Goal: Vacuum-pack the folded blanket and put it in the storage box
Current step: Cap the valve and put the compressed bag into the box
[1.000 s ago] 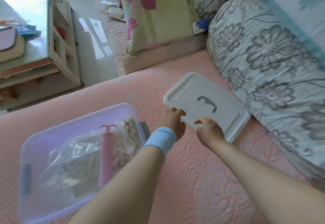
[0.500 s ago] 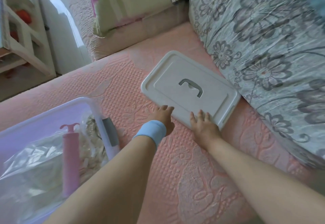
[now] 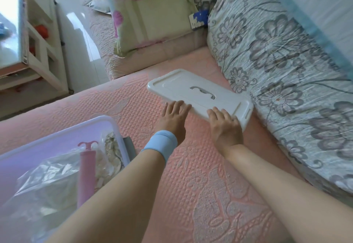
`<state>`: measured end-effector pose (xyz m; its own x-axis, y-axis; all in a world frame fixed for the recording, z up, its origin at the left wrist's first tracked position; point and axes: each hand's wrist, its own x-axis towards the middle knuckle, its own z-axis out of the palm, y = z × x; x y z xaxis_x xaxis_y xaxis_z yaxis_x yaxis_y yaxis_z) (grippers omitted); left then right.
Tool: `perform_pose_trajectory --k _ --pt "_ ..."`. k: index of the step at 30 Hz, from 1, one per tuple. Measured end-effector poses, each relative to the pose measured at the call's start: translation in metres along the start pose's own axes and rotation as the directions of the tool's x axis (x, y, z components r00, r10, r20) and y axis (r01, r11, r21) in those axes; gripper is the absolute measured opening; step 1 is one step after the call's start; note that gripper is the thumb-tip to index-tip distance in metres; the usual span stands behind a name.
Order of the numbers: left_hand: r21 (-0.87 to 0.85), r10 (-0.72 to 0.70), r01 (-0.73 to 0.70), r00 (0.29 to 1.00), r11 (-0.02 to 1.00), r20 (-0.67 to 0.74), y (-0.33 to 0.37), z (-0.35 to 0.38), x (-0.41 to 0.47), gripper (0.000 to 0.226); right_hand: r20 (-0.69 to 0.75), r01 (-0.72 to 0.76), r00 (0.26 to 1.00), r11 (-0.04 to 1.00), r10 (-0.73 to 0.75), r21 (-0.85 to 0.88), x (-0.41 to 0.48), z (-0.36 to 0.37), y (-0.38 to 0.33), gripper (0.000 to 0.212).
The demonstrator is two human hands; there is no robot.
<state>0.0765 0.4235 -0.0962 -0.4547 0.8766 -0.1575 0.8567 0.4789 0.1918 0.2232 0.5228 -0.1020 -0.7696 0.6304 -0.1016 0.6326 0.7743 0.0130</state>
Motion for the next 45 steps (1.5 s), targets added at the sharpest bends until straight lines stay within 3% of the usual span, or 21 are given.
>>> perform_pose_trajectory --k 5,11,18,20,22,25,28,30,33,36,39,45 --pt "0.111 0.082 -0.061 0.978 0.992 -0.193 -0.023 -0.055 -0.006 0.037 -0.348 0.139 0.93 0.99 -0.121 0.025 -0.004 -0.04 -0.028 0.04" --pt "0.188 0.031 0.006 0.981 0.982 -0.192 -0.08 -0.124 -0.065 0.04 -0.528 0.337 0.795 0.941 -0.299 -0.024 -0.02 -0.07 -0.096 0.04" --pt "0.248 -0.183 0.169 0.983 0.954 0.032 -0.158 -0.142 -0.172 0.08 -0.527 0.647 0.584 0.746 -0.617 -0.156 -0.041 -0.089 -0.191 0.039" --pt "0.185 -0.276 0.25 0.952 0.95 0.131 -0.177 -0.133 -0.203 0.091 -0.508 0.733 0.51 0.66 -0.694 -0.166 -0.048 -0.087 -0.217 0.039" --pt "0.026 -0.34 0.341 0.921 0.94 0.19 -0.192 -0.12 -0.23 0.089 -0.45 0.805 0.475 0.58 -0.756 -0.124 -0.059 -0.081 -0.237 0.04" --pt "-0.084 -0.42 0.449 0.877 0.89 0.234 -0.215 -0.097 -0.262 0.068 -0.276 0.85 0.516 0.524 -0.811 0.052 -0.078 -0.068 -0.254 0.042" --pt "-0.045 -0.456 0.491 0.836 0.87 0.304 -0.226 -0.076 -0.281 0.067 -0.04 0.835 0.533 0.518 -0.845 0.183 -0.084 -0.066 -0.255 0.037" --pt "-0.04 -0.44 0.476 0.838 0.878 0.323 -0.229 -0.065 -0.291 0.07 -0.009 0.806 0.56 0.543 -0.828 0.236 -0.083 -0.069 -0.26 0.035" --pt "-0.023 -0.447 0.469 0.855 0.883 0.263 -0.224 -0.055 -0.3 0.07 -0.012 0.7 0.697 0.678 -0.717 0.225 -0.08 -0.065 -0.273 0.042" --pt "-0.033 -0.452 0.468 0.867 0.883 0.208 -0.216 -0.053 -0.305 0.067 0.148 0.424 0.879 0.885 -0.453 0.191 -0.079 -0.055 -0.282 0.059" --pt "-0.052 -0.417 0.427 0.899 0.903 0.136 -0.218 -0.053 -0.309 0.057 0.294 0.237 0.905 0.939 -0.307 0.25 -0.083 -0.047 -0.282 0.065" --pt "0.012 -0.408 0.409 0.907 0.912 0.104 -0.214 -0.055 -0.3 0.042 0.15 0.296 0.927 0.916 -0.344 0.272 -0.106 -0.041 -0.265 0.049"
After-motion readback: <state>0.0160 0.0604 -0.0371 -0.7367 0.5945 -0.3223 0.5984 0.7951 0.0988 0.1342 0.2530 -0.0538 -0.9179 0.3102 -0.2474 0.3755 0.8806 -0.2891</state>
